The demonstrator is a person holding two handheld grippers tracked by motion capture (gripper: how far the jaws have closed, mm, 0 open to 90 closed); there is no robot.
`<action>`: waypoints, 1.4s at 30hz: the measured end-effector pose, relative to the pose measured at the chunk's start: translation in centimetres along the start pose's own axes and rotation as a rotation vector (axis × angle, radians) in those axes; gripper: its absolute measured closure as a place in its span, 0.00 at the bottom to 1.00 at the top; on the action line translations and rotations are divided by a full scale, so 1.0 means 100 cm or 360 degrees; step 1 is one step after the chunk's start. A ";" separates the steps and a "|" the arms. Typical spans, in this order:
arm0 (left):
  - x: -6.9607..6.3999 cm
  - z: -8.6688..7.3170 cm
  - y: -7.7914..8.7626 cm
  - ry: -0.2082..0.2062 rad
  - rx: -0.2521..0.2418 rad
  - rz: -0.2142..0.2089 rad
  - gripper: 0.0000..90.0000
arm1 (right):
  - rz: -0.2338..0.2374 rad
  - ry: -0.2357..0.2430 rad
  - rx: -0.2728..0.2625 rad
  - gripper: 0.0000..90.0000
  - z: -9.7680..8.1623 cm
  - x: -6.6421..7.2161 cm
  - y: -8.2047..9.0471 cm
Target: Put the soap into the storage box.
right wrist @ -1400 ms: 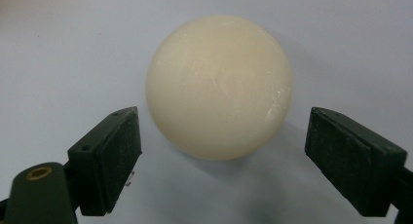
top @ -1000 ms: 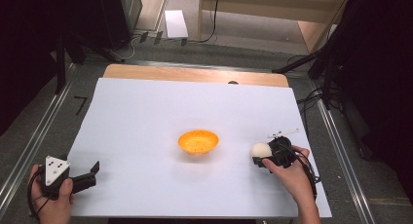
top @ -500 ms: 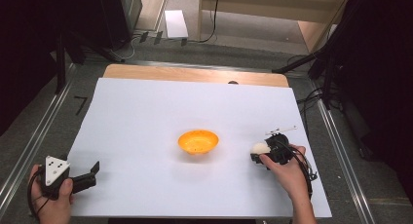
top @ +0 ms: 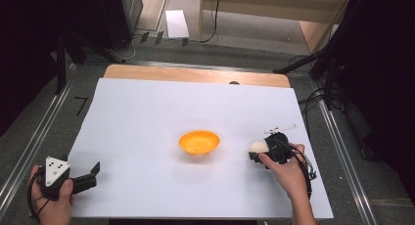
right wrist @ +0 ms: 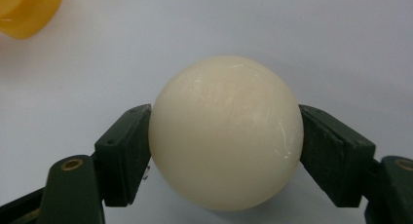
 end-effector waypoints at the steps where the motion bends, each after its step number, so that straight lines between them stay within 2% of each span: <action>1: 0.000 0.000 0.000 0.0000 0.0001 -0.0001 0.00 | 0.0007 0.0014 -0.0012 0.28 0.003 0.002 0.001; 9: 0.000 0.000 0.000 0.0003 0.0001 -0.0003 0.00 | 0.0025 0.0073 -0.0051 0.28 0.020 0.018 0.010; 14: 0.000 0.000 0.000 0.0005 0.0000 -0.0004 0.00 | 0.0041 0.0133 -0.0044 0.28 0.025 0.028 0.012; 19: 0.000 0.000 0.000 0.0008 -0.0001 -0.0004 0.00 | 0.0059 0.0151 -0.0041 0.28 0.032 0.037 0.014; 42: 0.000 0.000 0.000 0.0002 -0.0002 -0.0006 0.00 | 0.0125 0.0276 -0.0069 0.28 0.058 0.081 0.011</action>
Point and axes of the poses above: each handheld gripper's, and its own axes: y roughly backward along the jaws, z roughly out of its top, x roughly to its left, the point moved 10 cm from there along -y, roughly forward along the jaws, and after that the axes turned 1 degree about -x, right-handed, at the moved point
